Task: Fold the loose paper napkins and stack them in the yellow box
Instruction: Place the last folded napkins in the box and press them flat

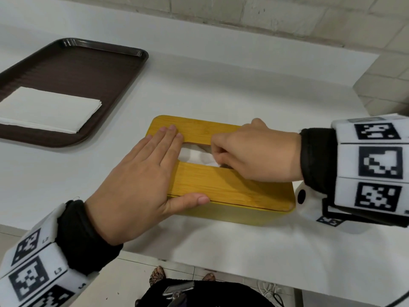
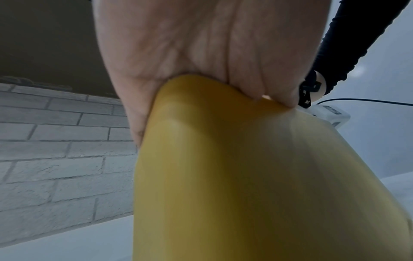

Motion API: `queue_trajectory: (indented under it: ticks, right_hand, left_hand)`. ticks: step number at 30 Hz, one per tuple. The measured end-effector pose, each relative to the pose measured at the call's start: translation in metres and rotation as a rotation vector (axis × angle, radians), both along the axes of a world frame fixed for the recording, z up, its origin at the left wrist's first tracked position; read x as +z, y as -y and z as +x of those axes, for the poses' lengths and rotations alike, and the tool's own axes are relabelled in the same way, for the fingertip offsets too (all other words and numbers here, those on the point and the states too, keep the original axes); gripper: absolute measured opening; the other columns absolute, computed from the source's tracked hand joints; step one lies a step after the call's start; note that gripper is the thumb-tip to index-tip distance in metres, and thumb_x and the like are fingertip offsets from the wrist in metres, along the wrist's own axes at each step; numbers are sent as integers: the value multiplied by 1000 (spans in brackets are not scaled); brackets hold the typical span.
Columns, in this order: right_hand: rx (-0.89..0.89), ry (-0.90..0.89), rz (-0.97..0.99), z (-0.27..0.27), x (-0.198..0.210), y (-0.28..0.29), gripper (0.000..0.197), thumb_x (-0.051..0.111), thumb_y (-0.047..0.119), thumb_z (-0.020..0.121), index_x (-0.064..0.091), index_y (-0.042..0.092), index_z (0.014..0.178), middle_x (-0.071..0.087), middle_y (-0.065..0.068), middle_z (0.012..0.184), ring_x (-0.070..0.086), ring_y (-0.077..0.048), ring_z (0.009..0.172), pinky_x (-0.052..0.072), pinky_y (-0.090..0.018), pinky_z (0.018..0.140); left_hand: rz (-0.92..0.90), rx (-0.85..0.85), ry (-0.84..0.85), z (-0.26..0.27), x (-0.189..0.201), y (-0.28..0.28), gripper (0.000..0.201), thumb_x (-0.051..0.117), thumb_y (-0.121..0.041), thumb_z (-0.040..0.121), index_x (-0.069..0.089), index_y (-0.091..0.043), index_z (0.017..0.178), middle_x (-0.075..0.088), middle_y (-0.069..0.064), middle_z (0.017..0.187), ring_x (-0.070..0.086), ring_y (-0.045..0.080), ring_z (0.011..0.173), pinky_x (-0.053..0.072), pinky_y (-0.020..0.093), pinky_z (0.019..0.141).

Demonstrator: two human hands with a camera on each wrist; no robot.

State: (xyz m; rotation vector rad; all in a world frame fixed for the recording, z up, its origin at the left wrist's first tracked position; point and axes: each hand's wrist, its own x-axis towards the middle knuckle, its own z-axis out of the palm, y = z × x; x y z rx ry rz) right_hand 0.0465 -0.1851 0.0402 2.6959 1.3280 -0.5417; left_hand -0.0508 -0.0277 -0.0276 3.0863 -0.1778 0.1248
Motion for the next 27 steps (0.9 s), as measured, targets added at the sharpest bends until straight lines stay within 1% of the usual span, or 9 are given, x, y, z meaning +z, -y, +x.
queue_trajectory:
  ticks: [3,5,9,11,16,20,23,25,27]
  right_hand:
    - [-49,15,13,-3,2,-2,10,38,20,99,47,18,97,54,4,84,45,-17,78,28,-33,83]
    - [-43,63,-63,-6,3,-2,14,35,21,100,47,17,96,49,2,80,43,-18,71,26,-33,79]
    - [23,242,-200,-11,7,-7,35,37,17,99,36,18,64,34,4,65,31,-13,54,24,-32,71]
    - [47,267,-237,-13,10,-12,39,38,18,99,31,18,61,33,3,64,29,-14,53,25,-32,70]
    - [34,162,-286,-7,7,-18,23,37,24,100,47,14,82,37,4,67,36,-15,56,31,-29,68]
    - [-14,33,-256,-1,6,-19,31,39,34,98,58,11,106,54,-1,89,49,-19,81,35,-27,67]
    - [-40,13,-201,3,5,-20,28,46,32,95,62,9,103,54,0,82,54,-20,82,37,-23,56]
    - [-42,4,-197,6,4,-20,23,50,27,94,65,9,98,56,0,76,58,-21,82,42,-24,60]
    - [-37,12,-195,7,3,-19,18,52,23,93,65,11,95,62,-2,82,61,-21,83,45,-27,65]
  left_hand:
    - [0,-1,6,0,0,0,101,13,-74,86,46,10,130,44,27,137,45,39,126,19,34,105]
    - [-3,-3,3,0,0,-1,101,13,-75,86,46,10,131,44,27,137,45,38,127,19,34,106]
    - [-10,2,-4,-1,-1,-1,101,14,-75,85,45,8,132,43,26,138,43,37,128,18,34,106]
    - [-10,5,0,-1,0,-1,100,14,-75,85,46,8,131,44,26,138,44,37,128,19,33,106]
    - [0,13,-4,-1,1,0,99,13,-74,86,47,8,130,46,26,136,46,38,126,17,32,105]
    - [4,16,-13,-1,2,0,99,13,-73,86,49,9,129,48,26,135,48,38,124,17,31,105]
    - [3,20,-25,-1,4,1,99,12,-73,86,50,9,127,49,26,133,49,38,123,18,32,105]
    - [-4,21,-39,-1,4,1,99,12,-73,86,50,9,128,49,26,134,48,38,124,18,33,105]
    - [-16,21,-56,-1,5,1,100,12,-74,86,48,8,129,48,25,135,47,37,126,18,33,105]
